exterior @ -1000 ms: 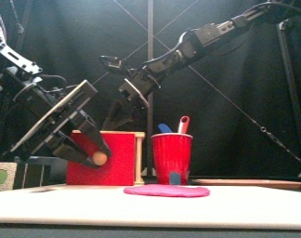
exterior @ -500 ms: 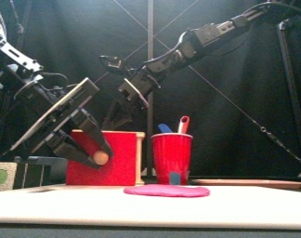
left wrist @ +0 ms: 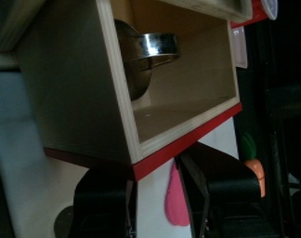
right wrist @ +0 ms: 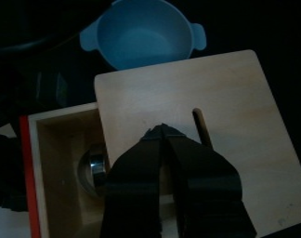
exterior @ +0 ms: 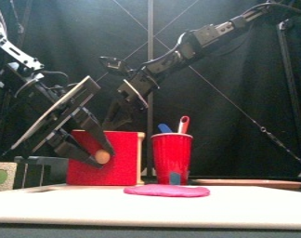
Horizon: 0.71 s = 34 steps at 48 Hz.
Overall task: Get the cutter from the drawer then cut the dough then place the extra dough in the bowl
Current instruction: Open the drawer
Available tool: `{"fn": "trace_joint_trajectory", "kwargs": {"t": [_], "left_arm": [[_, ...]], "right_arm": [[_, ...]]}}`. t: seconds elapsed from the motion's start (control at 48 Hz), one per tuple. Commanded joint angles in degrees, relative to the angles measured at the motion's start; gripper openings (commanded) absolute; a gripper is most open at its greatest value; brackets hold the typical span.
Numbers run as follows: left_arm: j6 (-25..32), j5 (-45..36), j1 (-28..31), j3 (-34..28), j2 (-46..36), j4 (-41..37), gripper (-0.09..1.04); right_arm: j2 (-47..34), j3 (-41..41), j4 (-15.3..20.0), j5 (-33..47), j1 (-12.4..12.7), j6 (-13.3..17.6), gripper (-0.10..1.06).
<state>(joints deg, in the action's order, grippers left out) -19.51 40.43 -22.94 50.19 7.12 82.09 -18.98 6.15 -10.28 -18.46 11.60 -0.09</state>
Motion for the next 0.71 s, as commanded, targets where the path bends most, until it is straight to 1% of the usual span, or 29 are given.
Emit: {"fn": "trace_joint_trajectory", "kwargs": {"t": [0.021,0.208,0.708], "left_arm": [[0.09,-0.70,-2.11,-1.05,-0.53,-0.09,0.51],[0.09,-1.05,-3.16,-1.32,-0.53,0.26,0.51],[0.18,-0.70,-3.25,-1.85,-0.18,0.00,0.53]], "right_arm": [[0.26,-0.18,0.09,-0.35,0.44,0.00,0.03],[0.26,-0.18,0.09,-0.35,0.62,0.00,0.03],[0.00,-0.18,0.18,-0.35,0.70,0.09,0.03]]}}
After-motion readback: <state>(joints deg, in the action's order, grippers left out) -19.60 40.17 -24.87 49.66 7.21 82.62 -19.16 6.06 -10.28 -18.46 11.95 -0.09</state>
